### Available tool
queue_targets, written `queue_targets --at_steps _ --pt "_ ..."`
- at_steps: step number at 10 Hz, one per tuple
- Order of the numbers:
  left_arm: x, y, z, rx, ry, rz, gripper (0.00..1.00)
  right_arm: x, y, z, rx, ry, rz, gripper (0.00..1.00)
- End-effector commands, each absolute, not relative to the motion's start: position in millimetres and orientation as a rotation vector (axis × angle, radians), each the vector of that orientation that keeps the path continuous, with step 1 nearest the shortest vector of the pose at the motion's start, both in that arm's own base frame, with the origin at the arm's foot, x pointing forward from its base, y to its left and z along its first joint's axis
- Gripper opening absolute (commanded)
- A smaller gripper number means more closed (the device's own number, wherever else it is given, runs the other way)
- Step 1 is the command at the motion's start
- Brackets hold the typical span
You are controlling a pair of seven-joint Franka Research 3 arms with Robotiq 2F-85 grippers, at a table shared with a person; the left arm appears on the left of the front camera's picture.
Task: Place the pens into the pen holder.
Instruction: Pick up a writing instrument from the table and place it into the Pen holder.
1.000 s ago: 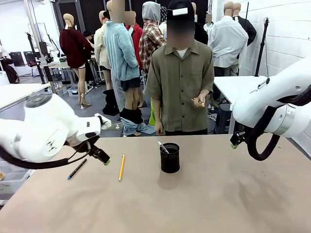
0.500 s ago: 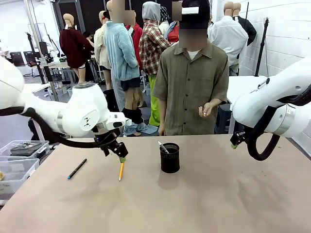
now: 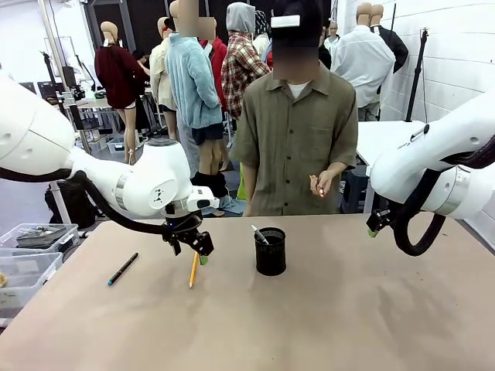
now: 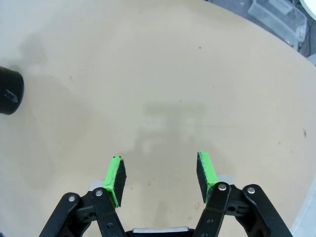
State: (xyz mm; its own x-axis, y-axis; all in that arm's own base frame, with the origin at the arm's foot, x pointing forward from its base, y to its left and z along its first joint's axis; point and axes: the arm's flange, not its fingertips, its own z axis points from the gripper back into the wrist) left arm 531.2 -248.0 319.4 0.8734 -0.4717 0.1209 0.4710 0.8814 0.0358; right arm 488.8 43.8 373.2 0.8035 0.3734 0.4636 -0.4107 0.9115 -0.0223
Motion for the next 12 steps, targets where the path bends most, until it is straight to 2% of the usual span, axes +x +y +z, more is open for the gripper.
queue_targets --at_steps 1,3,4,8,9,12 --pt "539.0 -253.4 310.9 -0.009 -0.115 -0.451 1.0 487.9 41.0 370.8 0.099 -0.487 0.428 0.73" --pt "540.1 -247.5 303.9 -0.039 -0.094 -0.416 1.0 487.9 41.0 370.8 0.099 -0.487 0.428 0.73" --pt "540.3 -246.0 302.1 -0.042 -0.1 -0.41 0.9 487.9 41.0 370.8 0.099 -0.487 0.428 0.73" --pt "538.8 -244.8 297.1 -0.049 -0.077 -0.417 0.11 487.9 41.0 370.8 0.099 -0.487 0.428 0.73" --pt "539.0 -244.8 296.9 -0.044 -0.072 -0.419 0.0 487.9 41.0 370.8 0.099 -0.487 0.428 0.73" --pt "538.4 -247.4 296.3 -0.031 -0.055 -0.434 0.0 487.9 41.0 370.8 0.099 -0.487 0.428 0.73"
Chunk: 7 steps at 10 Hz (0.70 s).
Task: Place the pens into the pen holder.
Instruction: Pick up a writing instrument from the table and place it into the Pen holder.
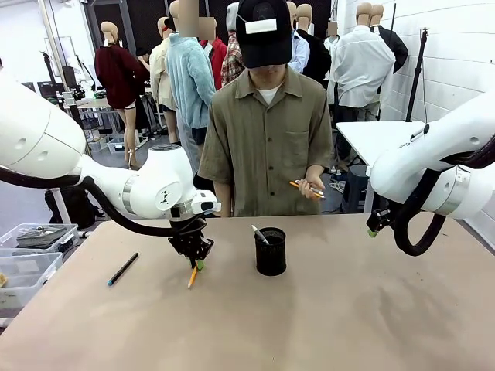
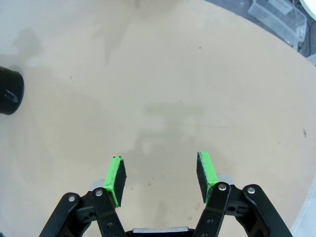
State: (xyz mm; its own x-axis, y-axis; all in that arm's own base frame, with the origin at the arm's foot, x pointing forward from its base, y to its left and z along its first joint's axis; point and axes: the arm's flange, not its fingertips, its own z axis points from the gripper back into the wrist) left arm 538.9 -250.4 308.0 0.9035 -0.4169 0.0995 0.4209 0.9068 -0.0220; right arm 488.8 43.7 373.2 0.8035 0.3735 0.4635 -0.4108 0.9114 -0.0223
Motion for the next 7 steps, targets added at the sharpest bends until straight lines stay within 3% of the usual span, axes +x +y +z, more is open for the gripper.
queue_targets --at_steps 1,4,7 --pt "538.1 -248.1 296.3 -0.028 -0.052 -0.438 0.0 487.9 41.0 370.8 0.099 -0.487 0.428 0.73" --pt "532.2 -242.0 309.1 -0.06 -0.098 -0.518 0.0 487.9 41.0 370.8 0.099 -0.487 0.428 0.73" --pt "525.9 -218.9 332.7 -0.265 -0.314 -0.726 0.0 487.9 41.0 370.8 0.099 -0.487 0.428 0.73"
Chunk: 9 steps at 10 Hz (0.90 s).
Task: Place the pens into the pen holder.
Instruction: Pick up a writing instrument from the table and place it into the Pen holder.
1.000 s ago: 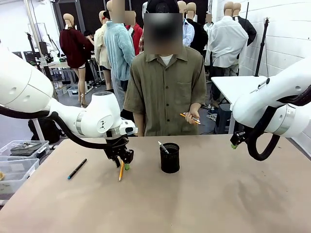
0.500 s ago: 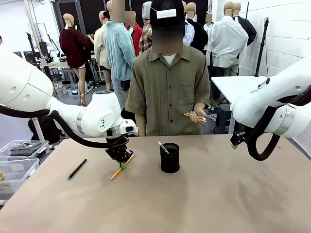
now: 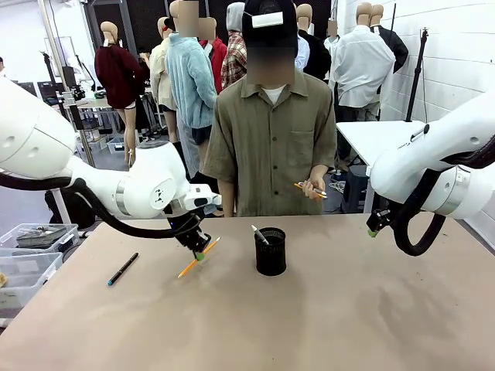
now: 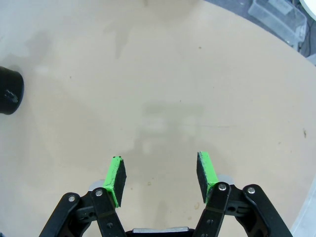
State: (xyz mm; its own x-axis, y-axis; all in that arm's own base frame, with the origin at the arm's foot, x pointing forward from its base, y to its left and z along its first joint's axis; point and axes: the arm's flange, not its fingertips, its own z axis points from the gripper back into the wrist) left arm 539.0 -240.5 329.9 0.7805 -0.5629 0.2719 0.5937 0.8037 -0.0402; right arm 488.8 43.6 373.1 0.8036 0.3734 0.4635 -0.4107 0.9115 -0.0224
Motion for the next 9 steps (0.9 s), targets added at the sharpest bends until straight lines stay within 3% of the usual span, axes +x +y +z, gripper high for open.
queue_targets --at_steps 1,6,9 --pt "525.2 -218.3 336.5 -0.311 -0.381 -0.795 0.0 487.9 41.0 370.8 0.099 -0.487 0.428 0.73" --pt "526.4 -225.0 352.0 -0.561 -0.707 -1.027 0.0 487.9 41.0 370.8 0.099 -0.487 0.428 0.73" --pt "520.8 -207.4 352.2 -0.708 -0.803 -1.09 0.0 487.9 41.0 370.8 0.099 -0.487 0.428 0.73"
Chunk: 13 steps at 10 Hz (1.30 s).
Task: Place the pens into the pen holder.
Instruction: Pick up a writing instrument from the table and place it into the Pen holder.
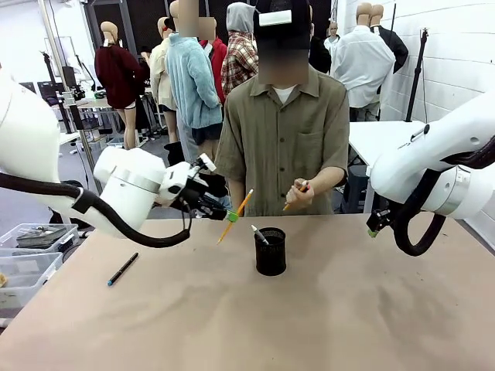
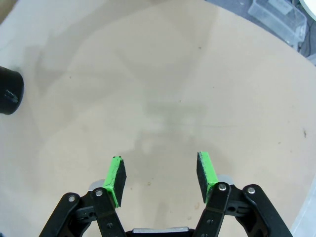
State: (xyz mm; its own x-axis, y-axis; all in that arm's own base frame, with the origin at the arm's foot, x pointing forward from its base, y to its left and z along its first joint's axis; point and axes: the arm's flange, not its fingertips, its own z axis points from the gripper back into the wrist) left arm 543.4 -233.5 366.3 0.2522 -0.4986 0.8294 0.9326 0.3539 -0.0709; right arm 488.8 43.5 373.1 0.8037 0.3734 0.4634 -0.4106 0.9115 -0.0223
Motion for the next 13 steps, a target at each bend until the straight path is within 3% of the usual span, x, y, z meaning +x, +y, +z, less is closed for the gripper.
queue_targets --at_steps 1,5,8,13 --pt "514.3 -184.8 355.0 -0.712 -0.865 -1.069 0.0 487.9 41.0 370.8 0.099 -0.487 0.428 0.73" --pt "429.9 -32.6 370.6 -0.621 -1.224 -0.906 0.0 487.9 41.0 370.8 0.099 -0.487 0.428 0.73" --pt "396.4 17.9 359.5 -0.632 -1.325 -0.822 0.0 487.9 41.0 370.8 0.099 -0.487 0.428 0.73" --pt "438.0 -52.3 381.8 -0.791 -1.368 -1.006 0.0 487.9 41.0 370.8 0.099 -0.487 0.428 0.73"
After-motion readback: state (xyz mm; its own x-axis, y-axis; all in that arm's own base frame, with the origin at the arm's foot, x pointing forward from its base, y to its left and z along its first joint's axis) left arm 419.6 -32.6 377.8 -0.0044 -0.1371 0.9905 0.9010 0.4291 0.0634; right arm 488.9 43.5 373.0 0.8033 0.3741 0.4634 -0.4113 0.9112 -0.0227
